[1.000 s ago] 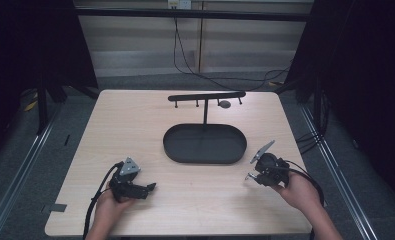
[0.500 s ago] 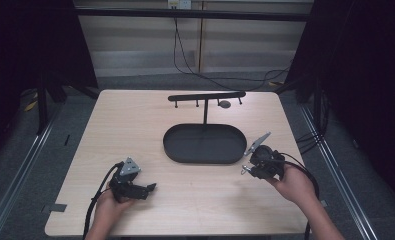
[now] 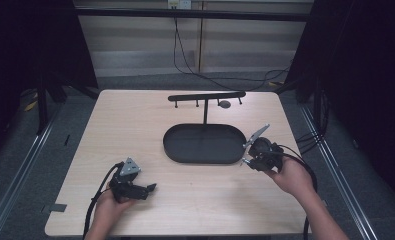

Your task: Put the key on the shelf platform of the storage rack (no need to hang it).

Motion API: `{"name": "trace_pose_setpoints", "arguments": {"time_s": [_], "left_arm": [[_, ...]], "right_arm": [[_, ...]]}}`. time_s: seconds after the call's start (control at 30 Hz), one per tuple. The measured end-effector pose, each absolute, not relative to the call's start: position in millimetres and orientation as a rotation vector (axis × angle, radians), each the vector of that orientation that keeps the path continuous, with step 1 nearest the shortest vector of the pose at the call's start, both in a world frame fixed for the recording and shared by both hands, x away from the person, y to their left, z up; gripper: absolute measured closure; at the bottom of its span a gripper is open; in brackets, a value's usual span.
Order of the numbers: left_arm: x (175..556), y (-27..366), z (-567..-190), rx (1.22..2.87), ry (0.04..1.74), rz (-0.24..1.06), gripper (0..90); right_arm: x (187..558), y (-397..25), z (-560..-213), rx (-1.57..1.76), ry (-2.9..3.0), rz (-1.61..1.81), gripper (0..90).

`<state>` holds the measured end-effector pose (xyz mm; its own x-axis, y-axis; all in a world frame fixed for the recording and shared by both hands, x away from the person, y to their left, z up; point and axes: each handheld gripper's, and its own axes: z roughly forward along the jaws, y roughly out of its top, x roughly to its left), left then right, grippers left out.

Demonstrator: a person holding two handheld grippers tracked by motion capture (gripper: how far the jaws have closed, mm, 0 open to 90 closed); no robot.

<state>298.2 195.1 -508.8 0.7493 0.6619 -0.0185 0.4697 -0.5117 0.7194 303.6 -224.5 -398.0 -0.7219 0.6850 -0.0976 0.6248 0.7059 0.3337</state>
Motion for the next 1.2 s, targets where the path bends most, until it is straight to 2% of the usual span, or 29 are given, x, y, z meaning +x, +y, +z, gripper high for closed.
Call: {"name": "trace_pose_setpoints", "arguments": {"time_s": [1.2], "left_arm": [[298.5, 195.3, -508.7, 2.211, 0.838, 0.338, 11.9]], "right_arm": [[334.2, -205.4, -390.0, 1.065, 2.644, 0.435, 85.0]]}}
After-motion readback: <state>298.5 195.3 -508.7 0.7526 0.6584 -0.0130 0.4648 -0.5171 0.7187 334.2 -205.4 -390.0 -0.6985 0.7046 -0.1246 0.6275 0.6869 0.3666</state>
